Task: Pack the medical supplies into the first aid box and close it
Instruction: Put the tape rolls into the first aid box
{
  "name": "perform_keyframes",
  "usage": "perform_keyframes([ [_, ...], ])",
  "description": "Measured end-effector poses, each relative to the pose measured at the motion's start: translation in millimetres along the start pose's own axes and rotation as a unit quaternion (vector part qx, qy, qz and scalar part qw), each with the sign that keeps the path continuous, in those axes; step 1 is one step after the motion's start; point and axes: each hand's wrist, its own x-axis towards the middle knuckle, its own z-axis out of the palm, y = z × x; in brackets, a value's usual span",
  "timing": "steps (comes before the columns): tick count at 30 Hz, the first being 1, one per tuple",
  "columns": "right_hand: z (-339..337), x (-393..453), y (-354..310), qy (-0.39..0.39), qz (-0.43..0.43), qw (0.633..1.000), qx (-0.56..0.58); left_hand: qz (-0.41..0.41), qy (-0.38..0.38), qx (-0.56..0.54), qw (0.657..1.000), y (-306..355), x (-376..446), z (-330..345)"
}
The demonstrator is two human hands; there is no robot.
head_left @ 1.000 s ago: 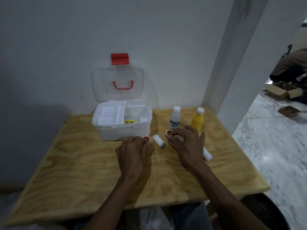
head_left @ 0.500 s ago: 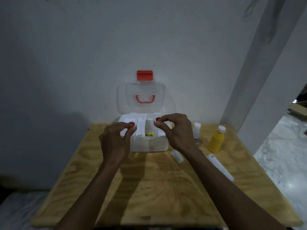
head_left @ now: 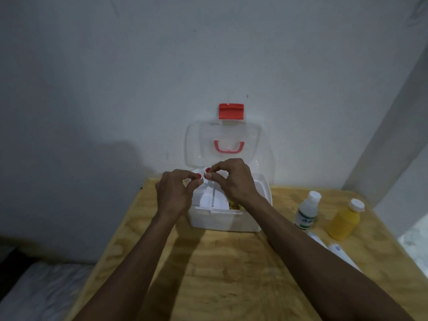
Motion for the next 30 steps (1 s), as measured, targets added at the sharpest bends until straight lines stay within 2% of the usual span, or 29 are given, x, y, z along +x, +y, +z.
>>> perform_keyframes([
  [13, 14, 4, 9, -0.022, -0.008, 0.995, -0.095, -0.048, -0.024, 0.064, 0.996, -5, 10, 4],
  [30, 16, 5, 8, -0.043, -0.003, 0.993, -0.107, -0.078, -0.076, 0.022, 0.994, -15, 10, 4],
])
